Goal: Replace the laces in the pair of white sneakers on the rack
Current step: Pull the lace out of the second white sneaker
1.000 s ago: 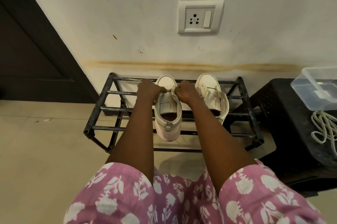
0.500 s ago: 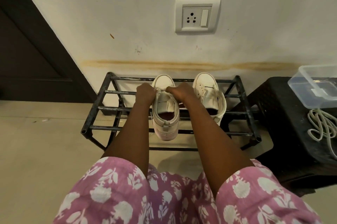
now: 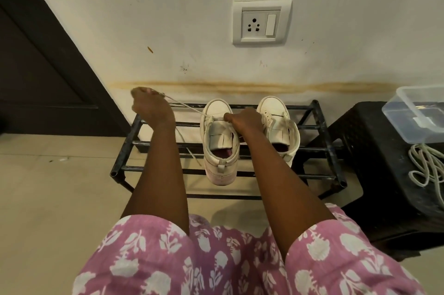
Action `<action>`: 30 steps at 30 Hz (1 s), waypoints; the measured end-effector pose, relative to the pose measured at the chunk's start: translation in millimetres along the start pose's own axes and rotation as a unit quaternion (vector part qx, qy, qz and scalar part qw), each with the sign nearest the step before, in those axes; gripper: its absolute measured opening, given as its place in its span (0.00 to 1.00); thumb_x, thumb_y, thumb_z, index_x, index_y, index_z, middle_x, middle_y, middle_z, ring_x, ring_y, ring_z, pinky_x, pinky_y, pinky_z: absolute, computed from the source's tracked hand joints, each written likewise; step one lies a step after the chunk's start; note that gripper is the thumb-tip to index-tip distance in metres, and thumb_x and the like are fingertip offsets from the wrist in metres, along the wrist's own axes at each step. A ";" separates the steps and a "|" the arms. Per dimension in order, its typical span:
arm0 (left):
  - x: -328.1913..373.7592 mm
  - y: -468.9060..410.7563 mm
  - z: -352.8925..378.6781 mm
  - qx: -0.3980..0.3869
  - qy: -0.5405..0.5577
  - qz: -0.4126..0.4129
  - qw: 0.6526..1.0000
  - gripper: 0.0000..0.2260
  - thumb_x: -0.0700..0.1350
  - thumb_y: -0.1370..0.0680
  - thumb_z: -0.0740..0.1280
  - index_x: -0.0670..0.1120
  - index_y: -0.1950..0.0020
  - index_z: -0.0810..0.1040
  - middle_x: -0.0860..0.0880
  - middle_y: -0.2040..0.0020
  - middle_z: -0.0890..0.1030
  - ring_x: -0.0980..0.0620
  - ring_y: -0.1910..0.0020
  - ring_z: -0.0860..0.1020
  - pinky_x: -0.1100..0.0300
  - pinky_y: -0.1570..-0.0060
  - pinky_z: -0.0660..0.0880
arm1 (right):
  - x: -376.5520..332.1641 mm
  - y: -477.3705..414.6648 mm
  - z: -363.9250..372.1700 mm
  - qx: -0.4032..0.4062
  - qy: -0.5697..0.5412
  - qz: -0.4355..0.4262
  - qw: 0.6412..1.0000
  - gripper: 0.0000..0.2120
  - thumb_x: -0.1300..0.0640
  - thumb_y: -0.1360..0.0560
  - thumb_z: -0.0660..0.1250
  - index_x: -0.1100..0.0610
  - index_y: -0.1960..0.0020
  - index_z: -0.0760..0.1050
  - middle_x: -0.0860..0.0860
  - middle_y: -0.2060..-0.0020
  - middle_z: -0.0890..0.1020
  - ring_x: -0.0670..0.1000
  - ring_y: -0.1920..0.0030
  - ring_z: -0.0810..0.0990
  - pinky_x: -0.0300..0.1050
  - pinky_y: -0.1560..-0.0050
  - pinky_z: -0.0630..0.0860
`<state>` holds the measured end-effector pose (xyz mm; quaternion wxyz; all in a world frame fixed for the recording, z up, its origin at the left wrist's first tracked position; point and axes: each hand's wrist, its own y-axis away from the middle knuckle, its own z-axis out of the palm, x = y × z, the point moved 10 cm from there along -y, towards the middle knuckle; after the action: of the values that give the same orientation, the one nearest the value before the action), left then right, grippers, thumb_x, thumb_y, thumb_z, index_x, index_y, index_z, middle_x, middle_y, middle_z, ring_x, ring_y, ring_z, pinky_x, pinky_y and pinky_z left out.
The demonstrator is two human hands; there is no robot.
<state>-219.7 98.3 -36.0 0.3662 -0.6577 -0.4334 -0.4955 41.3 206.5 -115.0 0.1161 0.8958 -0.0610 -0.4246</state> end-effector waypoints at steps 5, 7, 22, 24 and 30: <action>21.3 -25.9 -44.2 0.117 0.243 0.011 0.963 0.17 0.30 0.23 0.48 0.49 0.64 0.64 0.48 0.63 0.75 0.52 0.67 0.78 0.65 0.68 0.76 | 0.7 0.5 0.5 -0.002 -0.009 0.007 1.000 0.19 0.47 0.32 0.71 0.62 0.52 0.76 0.56 0.56 0.81 0.56 0.55 0.80 0.45 0.60 0.73; 12.4 -26.4 -32.8 0.088 0.302 -0.035 0.948 0.16 0.30 0.24 0.48 0.47 0.63 0.66 0.46 0.64 0.75 0.52 0.71 0.77 0.62 0.70 0.74 | -0.1 1.0 1.7 -0.008 -0.003 0.007 1.000 0.19 0.47 0.31 0.70 0.62 0.50 0.76 0.56 0.55 0.80 0.56 0.54 0.79 0.45 0.59 0.72; -34.7 63.2 111.8 -0.402 -0.361 0.172 0.824 0.15 0.51 0.23 0.67 0.43 0.42 0.81 0.44 0.42 0.81 0.47 0.41 0.77 0.59 0.45 0.69 | -2.6 7.8 2.6 -0.008 0.017 0.012 1.000 0.22 0.47 0.30 0.69 0.62 0.45 0.75 0.57 0.49 0.81 0.57 0.49 0.79 0.45 0.59 0.68; -38.9 62.1 109.0 -0.387 -0.365 0.156 0.832 0.16 0.52 0.23 0.66 0.42 0.43 0.82 0.43 0.44 0.82 0.46 0.42 0.78 0.58 0.48 0.70 | -3.5 11.6 4.2 -0.020 0.023 0.015 0.999 0.21 0.46 0.30 0.69 0.61 0.46 0.76 0.57 0.49 0.81 0.57 0.49 0.79 0.44 0.58 0.68; -43.0 59.9 101.9 -0.347 -0.321 0.114 0.874 0.10 0.44 0.23 0.66 0.39 0.48 0.82 0.42 0.46 0.82 0.44 0.43 0.77 0.58 0.46 0.67 | -0.3 15.1 14.3 -0.058 0.010 0.032 0.998 0.20 0.47 0.27 0.66 0.61 0.44 0.76 0.57 0.47 0.80 0.57 0.48 0.79 0.44 0.59 0.68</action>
<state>-135.5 161.0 -105.3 0.0090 -0.9101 -0.2496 -0.3306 29.8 189.7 -119.6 0.1820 0.8894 -0.0639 -0.4143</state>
